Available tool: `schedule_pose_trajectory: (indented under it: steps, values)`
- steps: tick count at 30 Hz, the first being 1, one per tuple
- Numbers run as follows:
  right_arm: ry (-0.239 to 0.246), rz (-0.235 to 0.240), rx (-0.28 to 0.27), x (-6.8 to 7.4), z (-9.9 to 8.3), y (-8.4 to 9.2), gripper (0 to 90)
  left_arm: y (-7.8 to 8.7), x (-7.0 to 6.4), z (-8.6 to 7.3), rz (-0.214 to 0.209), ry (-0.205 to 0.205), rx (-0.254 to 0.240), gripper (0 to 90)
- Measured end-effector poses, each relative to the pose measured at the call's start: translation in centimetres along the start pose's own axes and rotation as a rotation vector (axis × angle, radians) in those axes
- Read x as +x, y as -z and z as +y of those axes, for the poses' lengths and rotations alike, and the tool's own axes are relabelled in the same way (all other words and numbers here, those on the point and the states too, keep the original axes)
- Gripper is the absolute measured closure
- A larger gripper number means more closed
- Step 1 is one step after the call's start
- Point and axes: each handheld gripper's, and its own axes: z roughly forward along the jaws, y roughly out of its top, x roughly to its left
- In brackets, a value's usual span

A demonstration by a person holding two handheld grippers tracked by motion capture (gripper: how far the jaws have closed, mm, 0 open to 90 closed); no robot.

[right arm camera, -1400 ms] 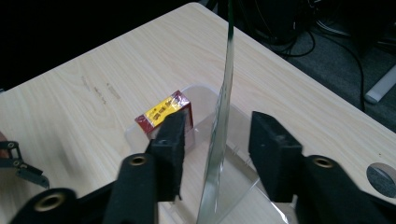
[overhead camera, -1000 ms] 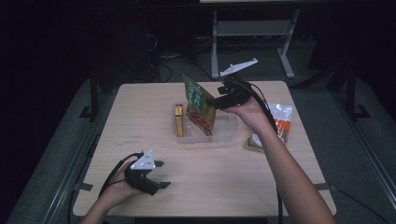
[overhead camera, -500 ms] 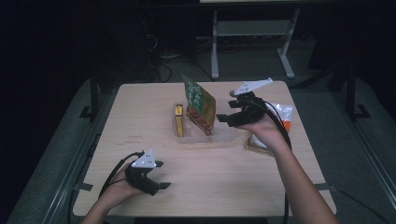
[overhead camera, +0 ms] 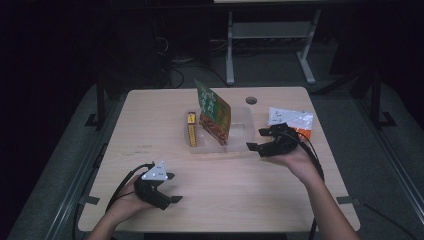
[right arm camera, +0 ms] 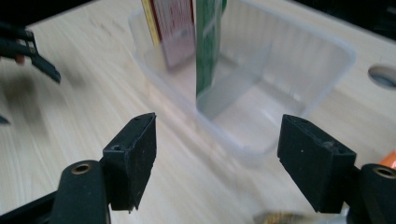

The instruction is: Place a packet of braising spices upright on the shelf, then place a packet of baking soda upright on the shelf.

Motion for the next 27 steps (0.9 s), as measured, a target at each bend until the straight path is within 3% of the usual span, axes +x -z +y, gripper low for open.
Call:
schedule_pose_trajectory:
  steps: [7,12,14,15,16,17,19,23,27]
  values:
    - [-0.029,-0.027,0.029,-0.9,-2.7,0.2,30.4,0.1,0.0,-0.1,-0.002,-0.003,0.002,17.4]
    - [-0.054,-0.056,0.047,-1.8,-4.7,0.8,41.6,0.1,-0.1,-0.1,0.0,0.006,-0.004,17.4]
    - [-0.052,-0.084,0.05,-2.3,-5.2,1.1,49.2,0.1,0.0,-0.1,0.001,0.01,-0.003,17.4]
    - [-0.055,-0.114,0.049,-3.0,-5.5,1.4,60.3,0.1,0.0,-0.1,0.002,0.009,-0.002,17.4]
    - [-0.054,-0.13,0.051,-3.4,-5.7,1.5,65.1,0.1,0.0,-0.1,0.005,0.012,-0.004,17.4]
    - [-0.054,-0.13,0.051,-3.4,-5.7,1.5,65.1,0.1,0.0,-0.1,0.005,0.012,-0.004,17.4]
    - [-0.051,-0.175,0.072,-4.5,-6.2,1.7,79.7,0.1,0.0,-0.1,0.005,-0.001,0.009,17.4]
    - [-0.052,-0.205,0.088,-5.5,-6.7,1.9,89.2,-0.1,-0.1,-0.1,0.004,0.004,0.004,17.4]
    - [-0.059,-0.268,0.123,-7.6,-7.4,1.7,89.7,-0.1,-0.1,0.0,0.007,0.004,0.007,17.4]
